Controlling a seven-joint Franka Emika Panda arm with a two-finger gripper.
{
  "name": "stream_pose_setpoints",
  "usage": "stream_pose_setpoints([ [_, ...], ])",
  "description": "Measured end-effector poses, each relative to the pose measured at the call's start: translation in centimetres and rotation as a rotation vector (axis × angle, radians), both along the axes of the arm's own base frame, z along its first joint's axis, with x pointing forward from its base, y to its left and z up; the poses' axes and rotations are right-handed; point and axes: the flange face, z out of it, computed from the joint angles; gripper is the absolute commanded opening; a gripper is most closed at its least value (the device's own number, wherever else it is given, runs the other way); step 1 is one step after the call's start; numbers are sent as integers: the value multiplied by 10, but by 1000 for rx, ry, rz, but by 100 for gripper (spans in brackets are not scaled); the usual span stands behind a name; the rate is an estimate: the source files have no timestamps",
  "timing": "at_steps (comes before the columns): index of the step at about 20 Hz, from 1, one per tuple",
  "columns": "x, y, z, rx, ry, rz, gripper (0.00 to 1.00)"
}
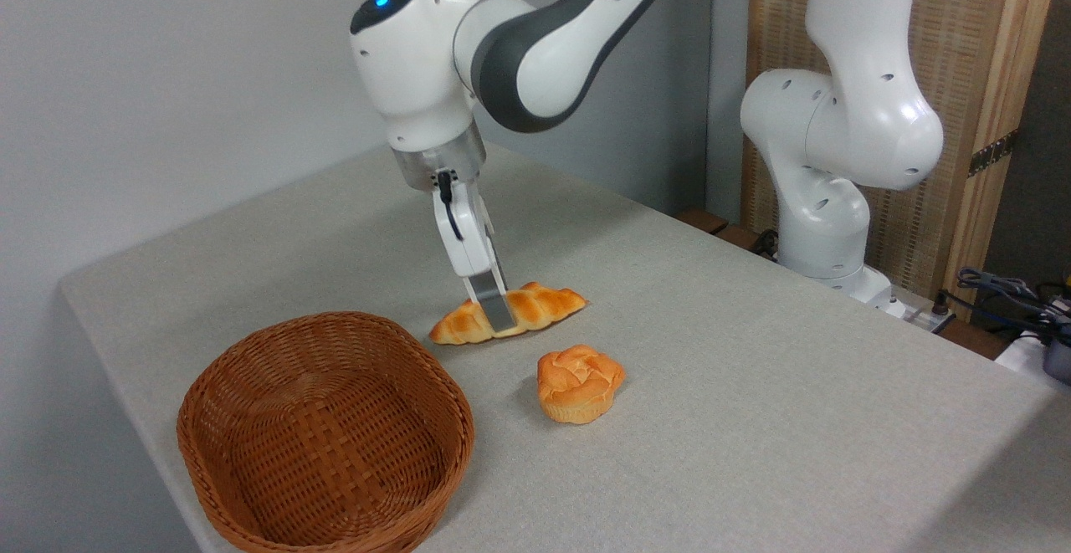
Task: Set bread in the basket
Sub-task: 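Lift the bread roll and carry it over the wicker basket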
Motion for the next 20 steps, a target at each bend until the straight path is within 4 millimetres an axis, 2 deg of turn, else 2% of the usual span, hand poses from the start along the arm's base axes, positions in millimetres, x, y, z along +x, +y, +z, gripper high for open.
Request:
stream_pose_setpoints([
  [2,4,-3,20,2,15,-1,30],
  [8,17,-1,101,-2,36,2,30],
  [11,40,18,124,-41,-9,50,31],
  [12,57,27,131,-60,-33,73,32],
  [15,98,49,136,-107,-106,142,33],
  [17,127,64,130,-128,-172,187,38],
  [19,152,70,113,-140,-221,239,51],
  [20,161,69,102,-144,-234,267,70],
])
